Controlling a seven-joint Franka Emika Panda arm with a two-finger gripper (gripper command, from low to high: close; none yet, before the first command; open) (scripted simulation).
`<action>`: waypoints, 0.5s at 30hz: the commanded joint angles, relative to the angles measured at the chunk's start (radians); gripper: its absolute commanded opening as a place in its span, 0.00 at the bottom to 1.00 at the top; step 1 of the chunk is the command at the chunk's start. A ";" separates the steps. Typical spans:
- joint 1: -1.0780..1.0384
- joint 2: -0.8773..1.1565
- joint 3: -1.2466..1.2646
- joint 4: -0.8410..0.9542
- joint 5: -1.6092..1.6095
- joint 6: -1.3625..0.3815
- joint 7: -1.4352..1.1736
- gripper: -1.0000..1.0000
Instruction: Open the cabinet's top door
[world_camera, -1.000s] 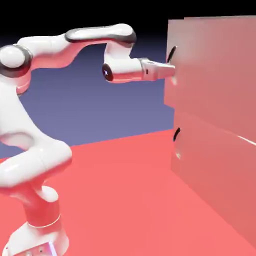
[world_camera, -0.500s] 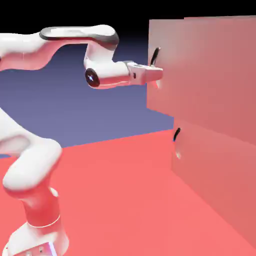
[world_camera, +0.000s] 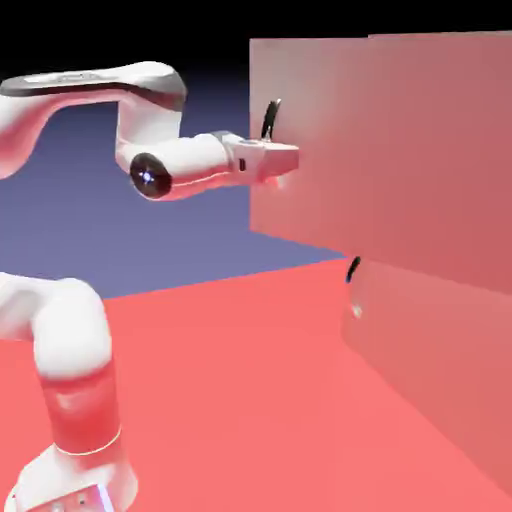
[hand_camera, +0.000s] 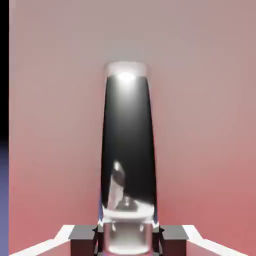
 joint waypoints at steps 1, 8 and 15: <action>0.011 -0.025 -0.025 -0.018 -0.041 -0.012 0.024 0.00; 0.021 -0.194 -0.200 -0.117 -0.345 -0.152 0.188 0.00; -0.050 -0.322 -0.428 -0.156 -0.647 -0.380 0.300 0.00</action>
